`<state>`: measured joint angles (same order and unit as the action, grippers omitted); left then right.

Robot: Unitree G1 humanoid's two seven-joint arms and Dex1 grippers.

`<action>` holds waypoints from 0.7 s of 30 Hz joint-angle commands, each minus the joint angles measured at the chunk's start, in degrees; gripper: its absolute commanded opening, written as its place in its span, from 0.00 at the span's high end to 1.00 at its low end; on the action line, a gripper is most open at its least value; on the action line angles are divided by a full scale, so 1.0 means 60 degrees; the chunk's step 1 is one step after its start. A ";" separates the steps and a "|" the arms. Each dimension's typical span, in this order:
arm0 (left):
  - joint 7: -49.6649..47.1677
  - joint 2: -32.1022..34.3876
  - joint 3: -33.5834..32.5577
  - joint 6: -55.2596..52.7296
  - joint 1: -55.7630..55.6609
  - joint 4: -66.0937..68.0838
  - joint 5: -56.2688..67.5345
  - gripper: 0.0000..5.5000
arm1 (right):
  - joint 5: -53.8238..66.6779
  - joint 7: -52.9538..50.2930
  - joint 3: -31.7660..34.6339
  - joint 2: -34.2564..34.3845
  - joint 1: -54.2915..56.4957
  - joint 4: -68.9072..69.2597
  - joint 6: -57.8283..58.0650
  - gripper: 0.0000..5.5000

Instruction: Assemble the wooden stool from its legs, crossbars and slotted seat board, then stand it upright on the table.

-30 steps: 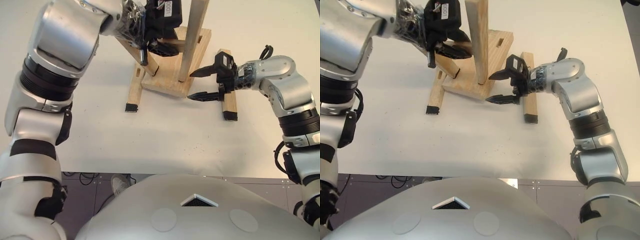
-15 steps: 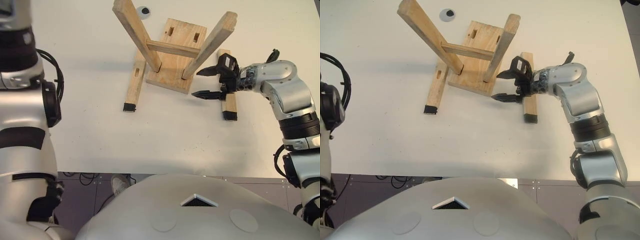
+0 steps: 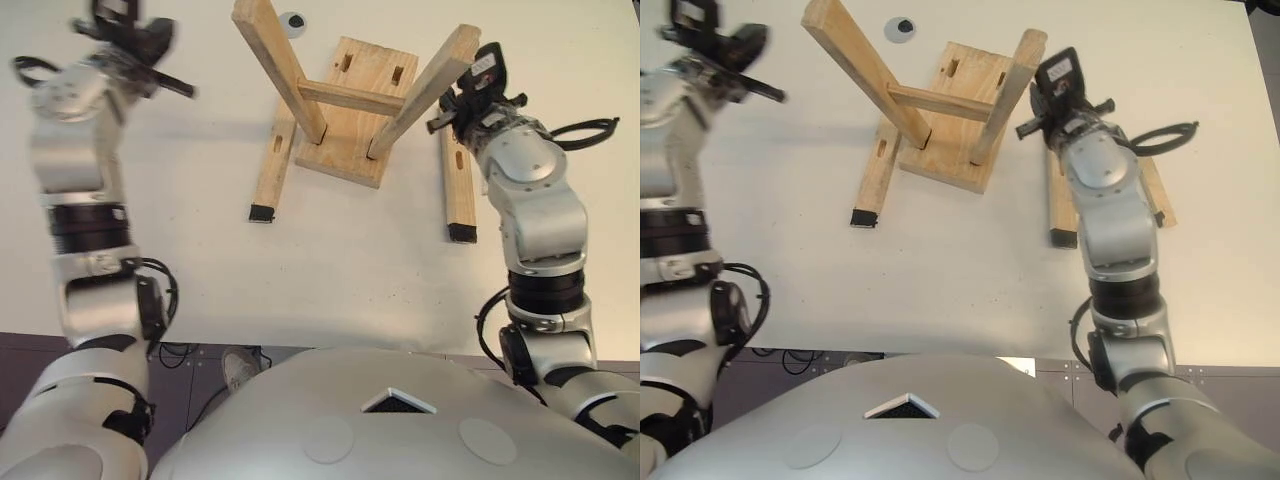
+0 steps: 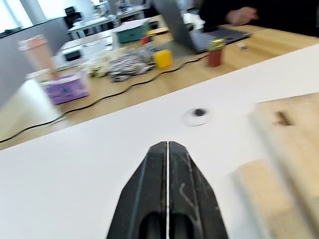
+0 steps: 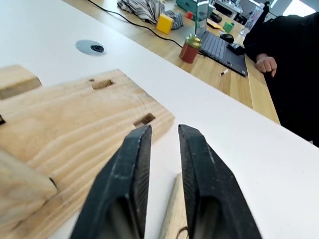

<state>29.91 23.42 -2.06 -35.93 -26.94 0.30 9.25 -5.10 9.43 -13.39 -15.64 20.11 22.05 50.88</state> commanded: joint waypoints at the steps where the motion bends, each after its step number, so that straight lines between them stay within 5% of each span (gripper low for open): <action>1: -0.0158 -0.1114 0.0955 -0.1908 0.0034 -0.2629 0.1075 1.00 | -0.0120 -0.0036 -0.0807 0.0858 0.0895 -0.0017 0.0648 0.96; 13: -0.0846 -0.0634 0.0720 -0.1623 -0.0141 -0.0583 0.0260 1.00 | 0.0057 0.1468 -0.1536 0.0471 0.1254 0.0312 0.0892 1.00; 21: -0.1711 -0.1002 0.0470 0.0740 -0.2170 0.3745 -0.0668 1.00 | 0.0378 0.2208 -0.2122 0.0508 0.1511 0.0228 0.0858 1.00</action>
<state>21.08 17.54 1.95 -34.23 -35.93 19.29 6.00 -3.86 21.82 -25.33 -13.43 28.39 22.94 56.28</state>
